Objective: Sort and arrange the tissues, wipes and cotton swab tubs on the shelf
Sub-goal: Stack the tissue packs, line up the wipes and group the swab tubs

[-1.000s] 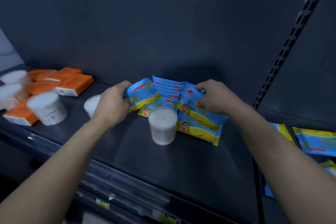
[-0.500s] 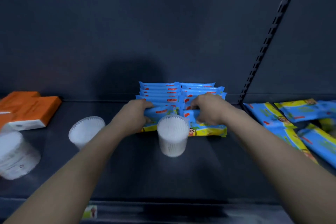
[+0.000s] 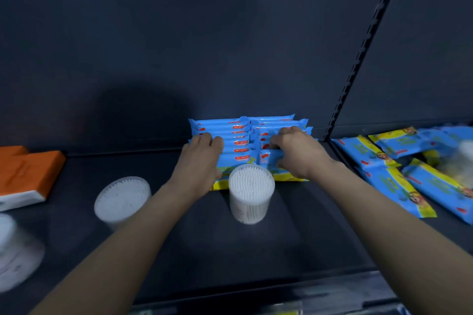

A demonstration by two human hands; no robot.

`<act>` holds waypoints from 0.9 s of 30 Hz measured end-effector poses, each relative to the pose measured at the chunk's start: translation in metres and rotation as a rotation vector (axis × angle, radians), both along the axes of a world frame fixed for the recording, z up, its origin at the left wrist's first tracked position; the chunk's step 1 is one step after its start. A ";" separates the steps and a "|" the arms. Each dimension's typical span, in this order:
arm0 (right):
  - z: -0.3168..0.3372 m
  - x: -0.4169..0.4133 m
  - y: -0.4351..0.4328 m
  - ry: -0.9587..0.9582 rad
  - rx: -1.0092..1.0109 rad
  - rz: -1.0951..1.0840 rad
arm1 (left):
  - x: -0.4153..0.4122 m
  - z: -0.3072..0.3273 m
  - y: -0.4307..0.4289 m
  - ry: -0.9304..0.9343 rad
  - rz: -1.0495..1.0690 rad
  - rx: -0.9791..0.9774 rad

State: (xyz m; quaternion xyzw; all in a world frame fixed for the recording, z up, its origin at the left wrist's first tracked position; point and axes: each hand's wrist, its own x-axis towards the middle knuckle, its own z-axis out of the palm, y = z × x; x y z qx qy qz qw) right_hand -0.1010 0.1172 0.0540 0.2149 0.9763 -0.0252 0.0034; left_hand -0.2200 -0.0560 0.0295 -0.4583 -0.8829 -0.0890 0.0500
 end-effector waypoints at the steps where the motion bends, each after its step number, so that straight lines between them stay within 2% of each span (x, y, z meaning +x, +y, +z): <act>1: 0.001 -0.001 0.000 -0.005 0.006 0.003 | 0.000 -0.001 0.000 0.030 0.028 -0.010; 11: 0.009 0.000 0.010 -0.003 -0.052 0.074 | 0.007 0.003 0.005 0.048 0.101 -0.027; 16: 0.016 -0.002 0.016 0.016 -0.113 0.098 | 0.005 0.010 0.000 -0.061 0.089 -0.033; 20: 0.024 -0.010 0.015 0.127 -0.144 0.133 | 0.005 0.020 -0.008 -0.106 0.115 0.073; 27: 0.042 -0.036 -0.017 0.292 -0.142 0.273 | 0.006 0.040 -0.051 0.000 0.174 0.363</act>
